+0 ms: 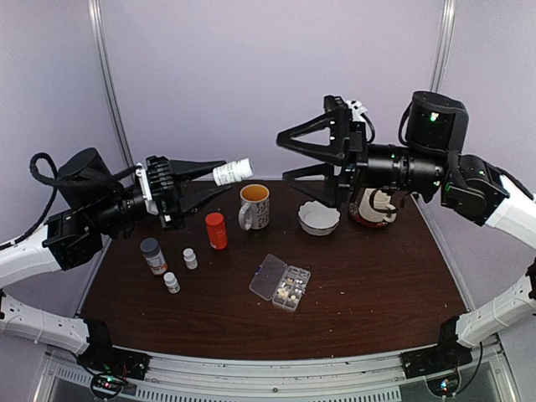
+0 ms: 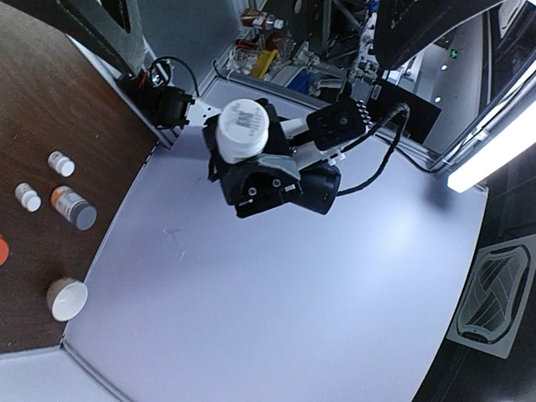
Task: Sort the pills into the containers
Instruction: Screw the lid of the pill bottle onto the pill bottle.
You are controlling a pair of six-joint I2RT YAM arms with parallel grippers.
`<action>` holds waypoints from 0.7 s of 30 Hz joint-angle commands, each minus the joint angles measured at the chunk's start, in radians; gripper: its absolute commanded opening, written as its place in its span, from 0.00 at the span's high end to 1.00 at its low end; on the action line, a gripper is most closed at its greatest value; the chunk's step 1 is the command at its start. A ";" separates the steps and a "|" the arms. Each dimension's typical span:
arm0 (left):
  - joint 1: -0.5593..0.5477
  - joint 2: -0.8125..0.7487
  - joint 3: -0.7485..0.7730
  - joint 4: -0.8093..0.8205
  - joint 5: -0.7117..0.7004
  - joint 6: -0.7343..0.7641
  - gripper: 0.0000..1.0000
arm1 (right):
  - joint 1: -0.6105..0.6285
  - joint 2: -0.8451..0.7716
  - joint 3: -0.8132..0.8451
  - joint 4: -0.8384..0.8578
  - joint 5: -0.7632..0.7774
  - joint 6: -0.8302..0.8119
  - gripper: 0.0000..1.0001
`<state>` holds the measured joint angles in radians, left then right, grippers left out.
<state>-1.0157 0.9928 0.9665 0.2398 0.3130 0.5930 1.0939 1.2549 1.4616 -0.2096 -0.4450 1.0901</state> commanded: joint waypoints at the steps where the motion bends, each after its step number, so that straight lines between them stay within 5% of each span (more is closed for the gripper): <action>1: -0.003 -0.041 -0.032 0.125 0.011 -0.220 1.00 | -0.046 -0.073 -0.005 -0.128 0.037 -0.245 0.00; 6: -0.002 -0.048 -0.044 0.170 0.013 -0.425 1.00 | -0.048 -0.077 0.081 -0.294 0.130 -0.652 0.00; 11: -0.002 -0.055 -0.030 0.195 0.036 -0.641 1.00 | -0.048 -0.136 0.016 -0.199 0.224 -0.933 0.00; 16: -0.002 -0.041 -0.025 0.212 0.073 -0.834 1.00 | -0.046 -0.141 0.029 -0.191 0.069 -1.249 0.01; 21: -0.003 -0.005 -0.061 0.285 0.167 -1.069 1.00 | -0.021 -0.120 0.051 -0.283 0.095 -1.536 0.05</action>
<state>-1.0157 0.9642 0.9291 0.4084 0.3889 -0.2211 1.0508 1.1248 1.4899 -0.4278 -0.3401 -0.1368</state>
